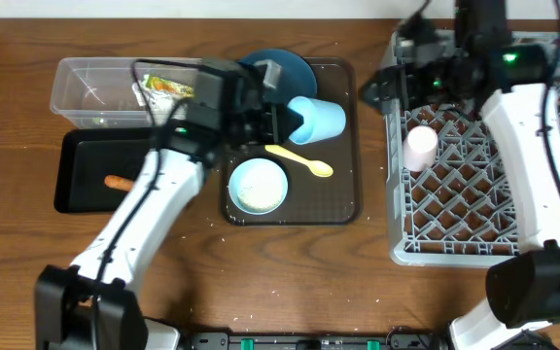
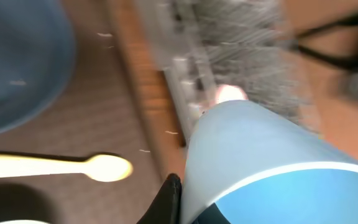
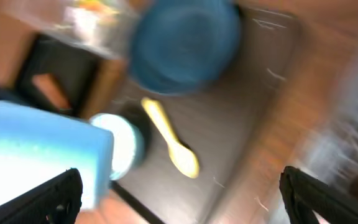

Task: Sort waste into correct bins and load items into the dishwasher rack
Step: 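Lift the blue cup and pass it to the right gripper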

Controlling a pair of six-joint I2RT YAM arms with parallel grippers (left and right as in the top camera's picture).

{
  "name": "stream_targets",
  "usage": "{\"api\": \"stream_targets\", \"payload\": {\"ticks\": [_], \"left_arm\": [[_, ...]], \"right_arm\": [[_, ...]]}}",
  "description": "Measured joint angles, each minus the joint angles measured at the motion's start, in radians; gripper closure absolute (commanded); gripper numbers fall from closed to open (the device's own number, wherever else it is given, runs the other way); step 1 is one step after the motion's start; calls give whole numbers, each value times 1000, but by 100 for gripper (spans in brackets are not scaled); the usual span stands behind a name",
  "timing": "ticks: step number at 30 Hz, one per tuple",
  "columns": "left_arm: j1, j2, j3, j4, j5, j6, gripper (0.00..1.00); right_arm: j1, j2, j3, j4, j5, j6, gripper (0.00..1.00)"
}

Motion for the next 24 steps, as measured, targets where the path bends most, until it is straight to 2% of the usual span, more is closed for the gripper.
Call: {"api": "stream_targets", "payload": {"ticks": [5, 10, 14, 24], "left_arm": [[76, 2, 0, -16, 306, 3, 94], [100, 2, 0, -22, 483, 7, 94], [110, 2, 0, -22, 548, 7, 94], [222, 2, 0, -5, 563, -26, 94]], "right_arm": [[47, 1, -72, 137, -249, -87, 1], [52, 1, -76, 164, -450, -193, 3], [52, 1, -76, 160, -561, -256, 6], [74, 1, -88, 141, -738, -364, 6]]}}
